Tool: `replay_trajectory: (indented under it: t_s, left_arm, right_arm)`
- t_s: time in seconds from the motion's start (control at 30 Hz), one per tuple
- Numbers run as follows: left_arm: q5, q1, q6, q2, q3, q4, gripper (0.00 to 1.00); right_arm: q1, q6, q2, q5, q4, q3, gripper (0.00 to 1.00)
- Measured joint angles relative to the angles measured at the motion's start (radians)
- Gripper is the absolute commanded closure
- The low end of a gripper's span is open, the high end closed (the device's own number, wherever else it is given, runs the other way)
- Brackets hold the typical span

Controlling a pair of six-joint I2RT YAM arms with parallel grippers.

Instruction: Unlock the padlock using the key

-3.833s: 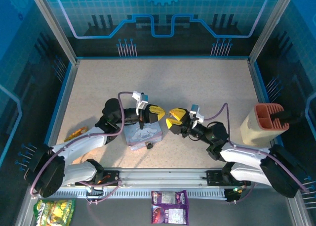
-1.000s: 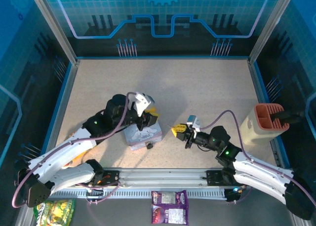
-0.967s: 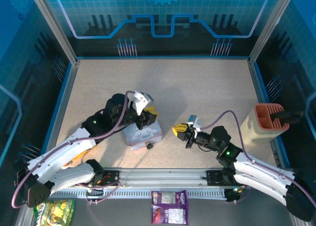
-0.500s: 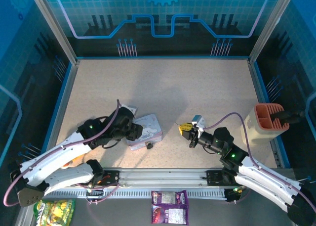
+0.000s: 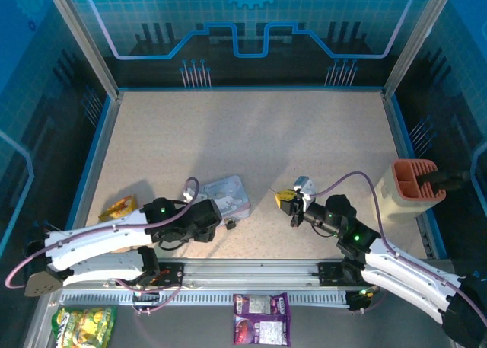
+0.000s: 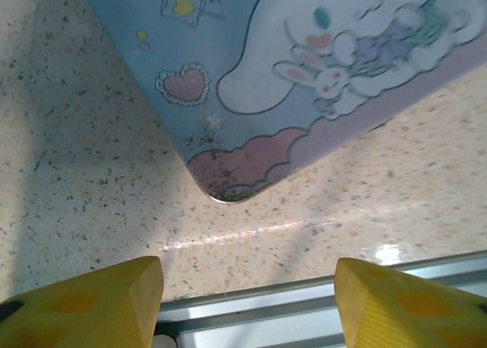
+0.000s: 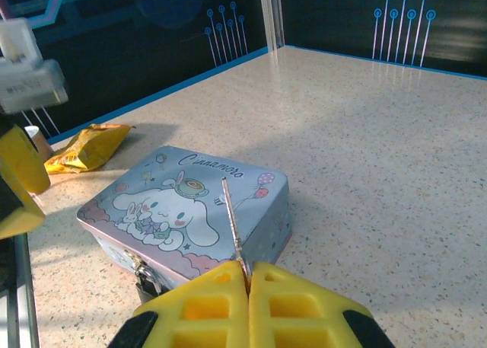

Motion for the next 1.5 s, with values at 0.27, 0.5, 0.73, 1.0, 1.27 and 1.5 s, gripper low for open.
replay_trajectory:
  t_s: [0.27, 0.5, 0.73, 1.0, 1.27, 1.5]
  left_arm:
    - [0.015, 0.027, -0.021, 0.061, -0.107, 0.166, 0.3]
    - [0.027, 0.11, 0.01, 0.134, -0.154, 0.321, 0.32]
    - [0.035, 0.206, 0.088, 0.156, -0.172, 0.463, 0.35]
    - [0.052, 0.344, 0.202, 0.203, -0.172, 0.603, 0.35]
    - [0.097, 0.465, 0.322, 0.297, -0.167, 0.74, 0.34]
    - [0.138, 0.514, 0.375, 0.342, -0.137, 0.819, 0.34]
  right_arm:
    - [0.0, 0.004, 0.03, 0.0, 0.006, 0.001, 1.0]
    - [0.0, 0.014, 0.063, -0.001, 0.021, 0.001, 1.0]
    - [-0.001, 0.016, 0.062, -0.001, 0.024, 0.002, 1.0]
    - [-0.001, 0.025, 0.072, -0.001, 0.034, 0.002, 1.0]
    - [-0.001, 0.042, 0.095, 0.0, 0.044, 0.005, 1.0]
    - [-0.001, 0.06, 0.102, 0.0, 0.054, 0.007, 1.0]
